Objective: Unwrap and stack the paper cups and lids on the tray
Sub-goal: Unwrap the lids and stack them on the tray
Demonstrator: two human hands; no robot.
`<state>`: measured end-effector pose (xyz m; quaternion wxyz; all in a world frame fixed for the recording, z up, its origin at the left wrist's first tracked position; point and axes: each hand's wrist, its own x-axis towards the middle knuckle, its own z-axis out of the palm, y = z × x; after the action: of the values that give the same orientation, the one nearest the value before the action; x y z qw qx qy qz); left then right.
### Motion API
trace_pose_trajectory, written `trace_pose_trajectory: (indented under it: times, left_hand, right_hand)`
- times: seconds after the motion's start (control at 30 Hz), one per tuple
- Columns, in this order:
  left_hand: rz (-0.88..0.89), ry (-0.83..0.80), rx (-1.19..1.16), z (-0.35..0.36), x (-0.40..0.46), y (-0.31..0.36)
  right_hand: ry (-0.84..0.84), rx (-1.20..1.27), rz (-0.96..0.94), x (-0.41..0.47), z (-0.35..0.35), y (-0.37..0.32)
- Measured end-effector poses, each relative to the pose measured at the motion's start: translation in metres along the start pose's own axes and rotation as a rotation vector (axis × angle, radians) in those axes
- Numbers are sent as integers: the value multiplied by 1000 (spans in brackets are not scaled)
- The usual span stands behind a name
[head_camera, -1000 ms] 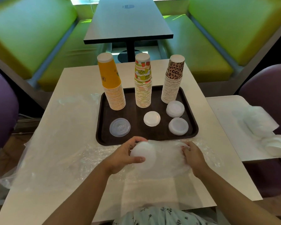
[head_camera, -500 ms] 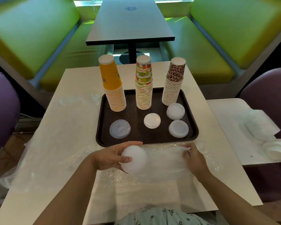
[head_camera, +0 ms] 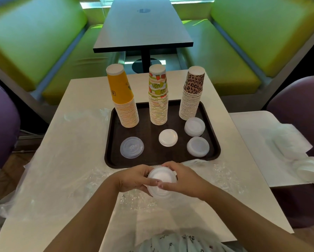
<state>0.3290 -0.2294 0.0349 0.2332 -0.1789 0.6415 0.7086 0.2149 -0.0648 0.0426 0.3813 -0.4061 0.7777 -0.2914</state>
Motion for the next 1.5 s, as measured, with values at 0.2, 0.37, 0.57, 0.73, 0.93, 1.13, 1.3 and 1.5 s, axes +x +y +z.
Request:
trace_pose_trajectory:
  times: [0.2, 0.37, 0.57, 0.73, 0.93, 1.13, 1.3, 1.5]
  left_hand:
    - [-53, 97, -119, -7, 2, -6]
    - [-187, 223, 313, -23, 5, -17]
    - [-134, 431, 987, -18, 14, 9]
    - [303, 608, 810, 30, 22, 63]
    - [527, 427, 923, 70, 63, 80]
    - [531, 491, 716, 63, 78, 86]
    - [509, 461, 490, 66, 84, 89]
    - [458, 498, 575, 66, 94, 88]
  right_hand:
    - [8, 601, 166, -1, -20, 19]
    - [193, 839, 273, 0, -40, 43]
    - [288, 1037, 255, 4, -55, 57]
    - [297, 1088, 202, 9, -62, 51]
    - [304, 903, 145, 11, -65, 43]
    - [138, 1121, 156, 1, -87, 48]
    - [44, 1352, 141, -1, -92, 54]
    - [151, 1203, 155, 4, -91, 58]
